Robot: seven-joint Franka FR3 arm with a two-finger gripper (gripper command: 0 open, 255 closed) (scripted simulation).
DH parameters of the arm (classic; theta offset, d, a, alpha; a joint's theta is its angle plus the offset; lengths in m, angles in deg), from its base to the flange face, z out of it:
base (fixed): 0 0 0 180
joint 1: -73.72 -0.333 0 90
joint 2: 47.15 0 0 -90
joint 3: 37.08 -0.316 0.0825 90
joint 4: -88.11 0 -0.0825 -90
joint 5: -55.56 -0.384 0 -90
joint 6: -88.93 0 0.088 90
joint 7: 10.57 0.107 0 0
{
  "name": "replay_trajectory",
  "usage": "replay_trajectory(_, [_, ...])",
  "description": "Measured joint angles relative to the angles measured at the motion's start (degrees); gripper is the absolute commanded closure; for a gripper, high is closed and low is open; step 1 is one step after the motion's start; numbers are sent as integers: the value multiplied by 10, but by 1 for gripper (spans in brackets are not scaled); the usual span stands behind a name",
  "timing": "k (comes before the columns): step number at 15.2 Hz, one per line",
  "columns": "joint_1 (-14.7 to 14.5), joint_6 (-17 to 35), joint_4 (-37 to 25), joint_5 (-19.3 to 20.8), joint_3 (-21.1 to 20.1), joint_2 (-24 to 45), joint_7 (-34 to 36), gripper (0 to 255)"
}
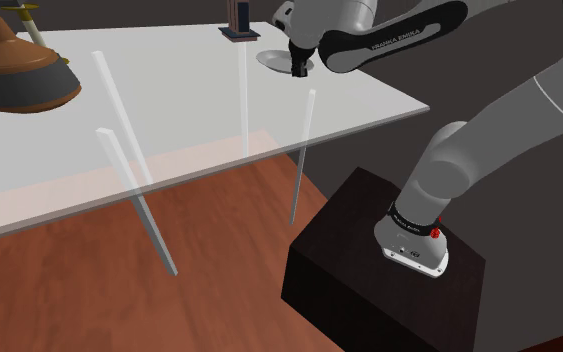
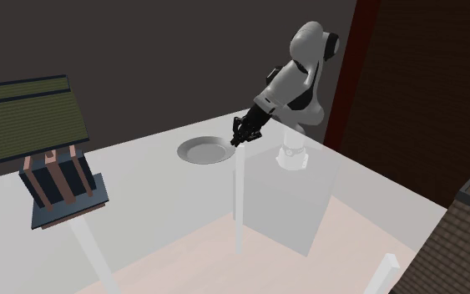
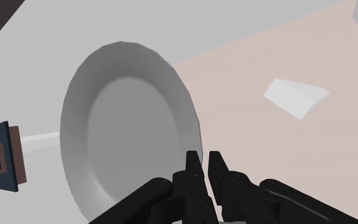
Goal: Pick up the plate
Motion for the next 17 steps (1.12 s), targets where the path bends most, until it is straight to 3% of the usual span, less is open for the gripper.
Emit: replay_trajectory(17, [-17,-90,-83,-48,3,-18,-67,255])
